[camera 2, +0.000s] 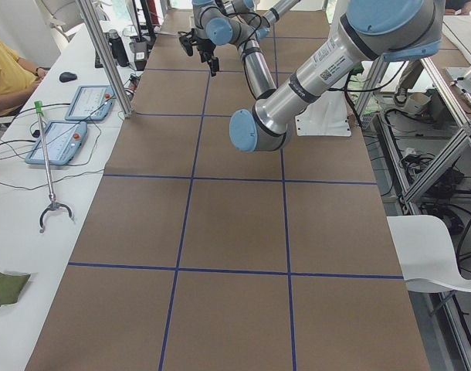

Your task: Left arm hands cup to right arm to dump lemon

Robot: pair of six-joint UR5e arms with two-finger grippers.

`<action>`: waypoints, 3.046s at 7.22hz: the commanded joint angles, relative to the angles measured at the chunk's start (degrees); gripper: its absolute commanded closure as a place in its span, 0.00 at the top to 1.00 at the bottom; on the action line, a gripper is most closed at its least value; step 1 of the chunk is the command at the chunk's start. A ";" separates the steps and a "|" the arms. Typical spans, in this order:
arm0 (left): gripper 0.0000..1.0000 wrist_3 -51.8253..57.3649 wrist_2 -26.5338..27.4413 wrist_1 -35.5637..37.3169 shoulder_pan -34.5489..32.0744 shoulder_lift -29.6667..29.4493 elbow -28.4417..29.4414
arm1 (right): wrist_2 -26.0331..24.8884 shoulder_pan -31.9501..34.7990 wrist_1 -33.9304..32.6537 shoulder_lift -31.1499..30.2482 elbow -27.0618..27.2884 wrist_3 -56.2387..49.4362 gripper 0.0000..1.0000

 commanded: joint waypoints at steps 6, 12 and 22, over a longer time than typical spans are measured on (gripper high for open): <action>1.00 1.02 3.38 -0.83 -0.22 -2.66 5.21 | -23.80 -22.60 -31.46 20.83 0.20 -27.56 0.22; 0.99 1.11 3.57 -0.92 0.66 -8.03 13.21 | -37.00 -28.58 -47.59 30.17 -5.60 -27.47 0.24; 0.76 13.51 -0.30 3.65 6.47 -9.79 14.73 | -42.36 -29.29 -41.02 30.00 -5.16 -26.33 0.29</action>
